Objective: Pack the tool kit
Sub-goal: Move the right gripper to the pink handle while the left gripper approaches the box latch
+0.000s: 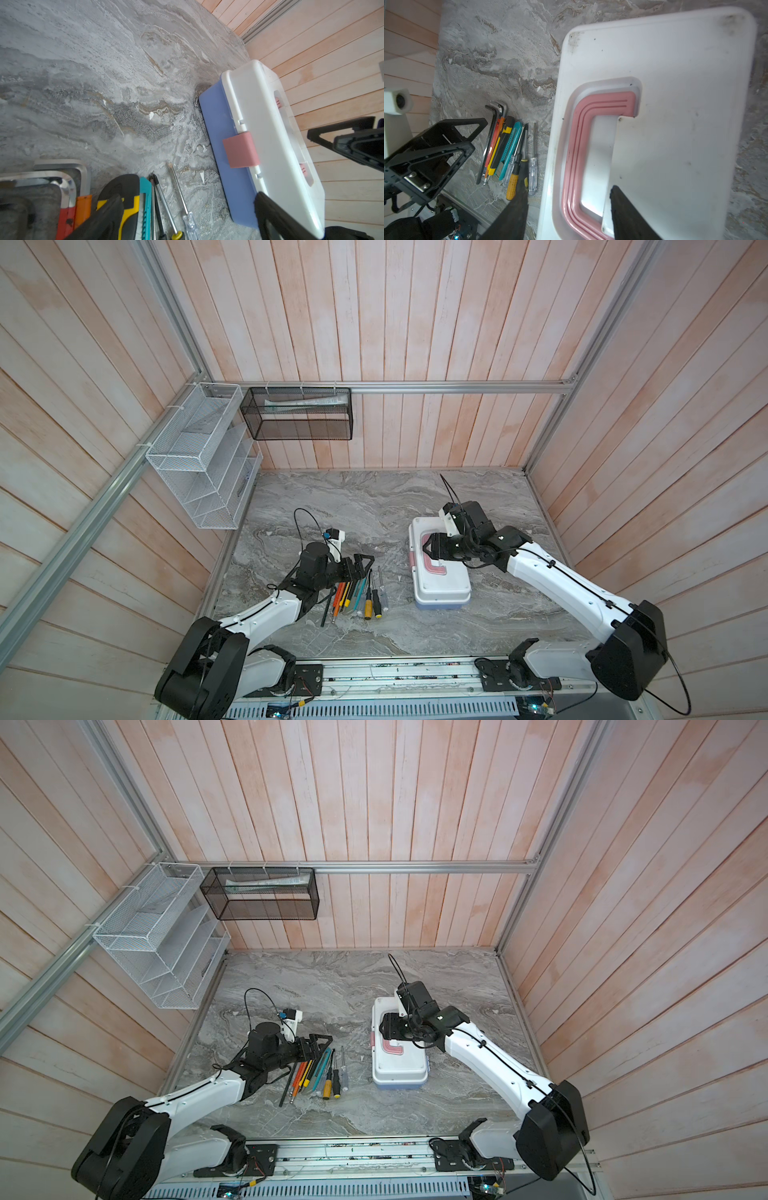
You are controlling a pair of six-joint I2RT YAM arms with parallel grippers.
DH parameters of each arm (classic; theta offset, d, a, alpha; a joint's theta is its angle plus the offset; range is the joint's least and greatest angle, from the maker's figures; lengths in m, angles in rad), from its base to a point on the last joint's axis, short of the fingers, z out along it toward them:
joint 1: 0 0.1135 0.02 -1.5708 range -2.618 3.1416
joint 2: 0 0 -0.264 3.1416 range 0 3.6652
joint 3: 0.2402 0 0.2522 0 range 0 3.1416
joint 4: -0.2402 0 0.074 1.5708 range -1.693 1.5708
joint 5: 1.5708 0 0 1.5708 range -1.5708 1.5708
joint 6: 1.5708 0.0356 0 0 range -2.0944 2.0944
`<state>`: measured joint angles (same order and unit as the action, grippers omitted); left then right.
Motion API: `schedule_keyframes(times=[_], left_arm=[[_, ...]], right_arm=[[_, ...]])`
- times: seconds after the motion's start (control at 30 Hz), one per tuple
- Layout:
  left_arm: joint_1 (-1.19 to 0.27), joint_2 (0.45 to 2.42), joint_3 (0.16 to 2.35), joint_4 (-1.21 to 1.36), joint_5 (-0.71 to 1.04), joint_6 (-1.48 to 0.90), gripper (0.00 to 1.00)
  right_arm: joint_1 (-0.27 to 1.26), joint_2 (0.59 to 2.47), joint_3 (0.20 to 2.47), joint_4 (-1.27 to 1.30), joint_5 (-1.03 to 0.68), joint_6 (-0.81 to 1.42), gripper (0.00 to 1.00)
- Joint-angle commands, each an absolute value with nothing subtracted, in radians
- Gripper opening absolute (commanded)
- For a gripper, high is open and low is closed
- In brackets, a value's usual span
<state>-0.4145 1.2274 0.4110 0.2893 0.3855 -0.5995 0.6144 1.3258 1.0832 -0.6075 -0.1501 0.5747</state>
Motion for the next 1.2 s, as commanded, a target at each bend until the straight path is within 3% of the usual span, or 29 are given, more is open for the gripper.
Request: schedule_keyframes(times=[0.0, 0.83, 1.17], left_arm=[[-0.423, 1.221, 0.396, 0.324, 0.363, -0.615, 1.0], [-0.491, 1.315, 0.491, 0.325, 0.348, -0.584, 1.0], [-0.525, 1.387, 0.523, 0.346, 0.345, -0.587, 1.0]], right_arm=[[0.621, 1.351, 1.118, -0.638, -0.182, 0.586, 0.57], [0.624, 1.393, 1.016, -0.53, -0.25, 0.593, 0.57], [0.62, 1.361, 0.874, -0.327, -0.458, 0.619, 0.57]])
